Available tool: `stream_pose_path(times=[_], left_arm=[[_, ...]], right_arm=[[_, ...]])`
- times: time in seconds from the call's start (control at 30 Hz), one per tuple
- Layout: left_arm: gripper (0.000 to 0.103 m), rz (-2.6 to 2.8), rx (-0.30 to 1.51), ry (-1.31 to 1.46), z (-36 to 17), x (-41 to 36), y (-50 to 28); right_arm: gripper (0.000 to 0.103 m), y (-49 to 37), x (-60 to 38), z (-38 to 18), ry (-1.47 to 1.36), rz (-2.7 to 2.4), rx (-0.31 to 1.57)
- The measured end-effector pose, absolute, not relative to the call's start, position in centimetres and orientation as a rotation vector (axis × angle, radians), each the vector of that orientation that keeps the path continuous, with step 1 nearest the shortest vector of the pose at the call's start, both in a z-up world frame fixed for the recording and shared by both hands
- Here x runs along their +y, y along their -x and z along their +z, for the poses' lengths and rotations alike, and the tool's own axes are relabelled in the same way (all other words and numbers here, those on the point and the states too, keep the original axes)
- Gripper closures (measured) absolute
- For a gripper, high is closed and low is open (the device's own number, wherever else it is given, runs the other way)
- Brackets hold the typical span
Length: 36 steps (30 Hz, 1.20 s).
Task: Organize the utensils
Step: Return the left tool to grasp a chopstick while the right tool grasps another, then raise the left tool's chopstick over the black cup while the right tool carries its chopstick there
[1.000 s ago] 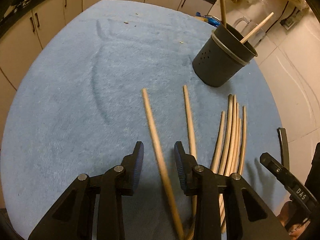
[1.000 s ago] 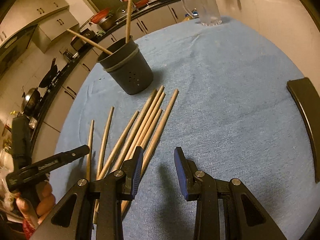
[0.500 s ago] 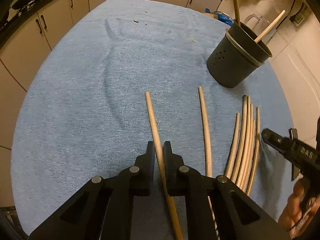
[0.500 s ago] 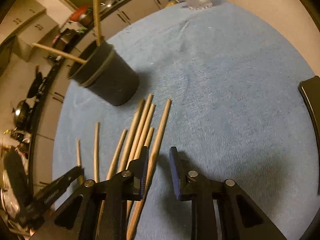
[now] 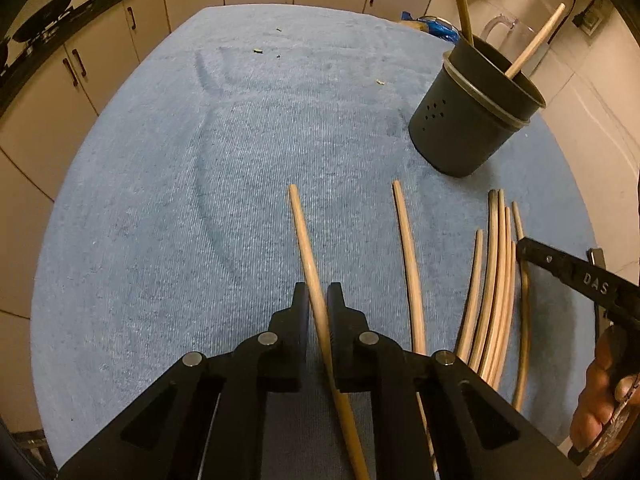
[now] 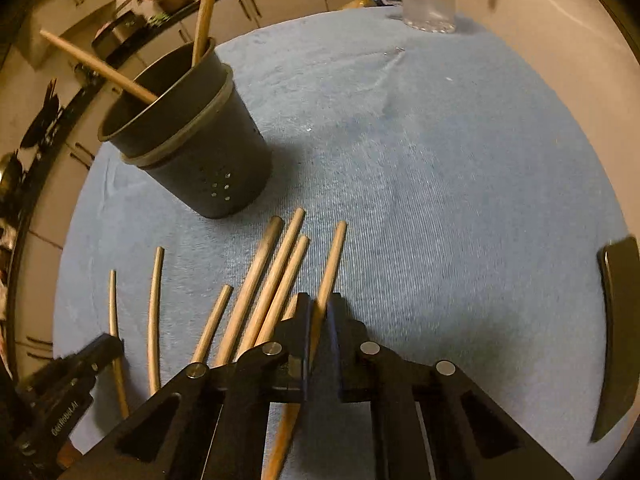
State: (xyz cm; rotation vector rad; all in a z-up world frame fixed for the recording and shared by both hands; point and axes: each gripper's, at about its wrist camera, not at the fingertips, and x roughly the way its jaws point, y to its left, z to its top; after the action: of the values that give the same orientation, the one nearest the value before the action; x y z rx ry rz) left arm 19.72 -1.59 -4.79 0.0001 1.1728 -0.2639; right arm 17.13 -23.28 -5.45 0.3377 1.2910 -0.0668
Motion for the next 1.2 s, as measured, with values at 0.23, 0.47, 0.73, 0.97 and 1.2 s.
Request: stream_pose_path(times=[0.23, 0.47, 0.73, 0.97, 1.2], left_arm=[[0.096, -0.309, 1.102, 0.062, -2.7, -0.8, -19.0], [0.096, -0.347, 0.913, 0.102, 2.8, 0.4, -16.7], [0.096, -0.358, 0.8, 0.111, 6.4, 0.7, -14.2], [0.096, -0.381, 0.883, 0.096, 5.5, -0.2, -15.4], [0.086, -0.32, 1.125, 0.087, -0.3, -1.1, -19.7]], right_arm=[[0.097, -15.7, -23.5, -1.7, -0.413, 0.04, 1.141], [0.097, -13.0, -22.4, 3.5, -0.414, 0.11, 0.928], [0.097, -10.1, -20.9, 7.3, -0.369, 0.147, 0.754], [0.097, -9.7, -20.9, 7.7, -0.356, 0.152, 0.735], [0.097, -9.5, -21.4, 7.8, -0.385, 0.146, 0.738]])
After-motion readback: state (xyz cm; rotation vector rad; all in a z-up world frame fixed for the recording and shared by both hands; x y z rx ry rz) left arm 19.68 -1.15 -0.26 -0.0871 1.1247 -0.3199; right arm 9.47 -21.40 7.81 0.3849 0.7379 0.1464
